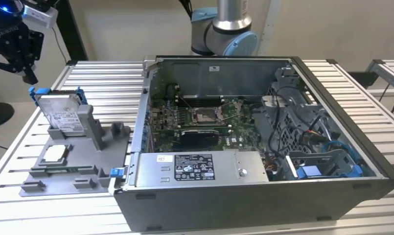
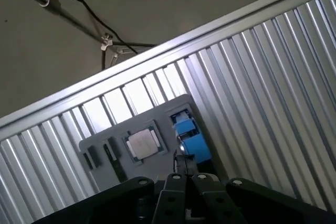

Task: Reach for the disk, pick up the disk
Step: 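Pick up the disk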

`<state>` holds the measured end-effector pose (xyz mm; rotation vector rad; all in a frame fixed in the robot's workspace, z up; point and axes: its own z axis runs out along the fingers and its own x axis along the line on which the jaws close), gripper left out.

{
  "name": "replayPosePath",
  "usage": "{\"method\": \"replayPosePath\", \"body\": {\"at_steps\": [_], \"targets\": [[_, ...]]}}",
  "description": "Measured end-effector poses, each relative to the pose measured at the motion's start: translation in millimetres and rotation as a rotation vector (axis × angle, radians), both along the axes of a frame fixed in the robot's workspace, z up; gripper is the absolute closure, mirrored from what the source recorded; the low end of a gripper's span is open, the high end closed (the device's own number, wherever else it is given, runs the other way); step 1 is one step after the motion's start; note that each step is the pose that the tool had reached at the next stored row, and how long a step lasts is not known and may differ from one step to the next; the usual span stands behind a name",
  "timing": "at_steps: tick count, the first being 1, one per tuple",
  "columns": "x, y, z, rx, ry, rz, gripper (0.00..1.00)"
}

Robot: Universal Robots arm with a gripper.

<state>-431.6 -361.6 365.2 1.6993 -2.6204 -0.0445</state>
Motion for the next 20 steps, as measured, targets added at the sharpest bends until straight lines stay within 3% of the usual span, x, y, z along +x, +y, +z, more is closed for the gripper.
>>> {"method": "replayPosePath", "body": {"at_steps": [8,13,17,20], "targets": [[0.0,0.0,-2.9,0.0001,-0.013,0.144,1.0],[0.0,0.0,-4.8,0.0006,-0.0159,0.234,1.0],[1.0,0.0,-5.1,0.001,-0.0165,0.269,1.0],[1.0,0.0,-5.2,0.0013,-0.0164,0.27,1.0]]}}
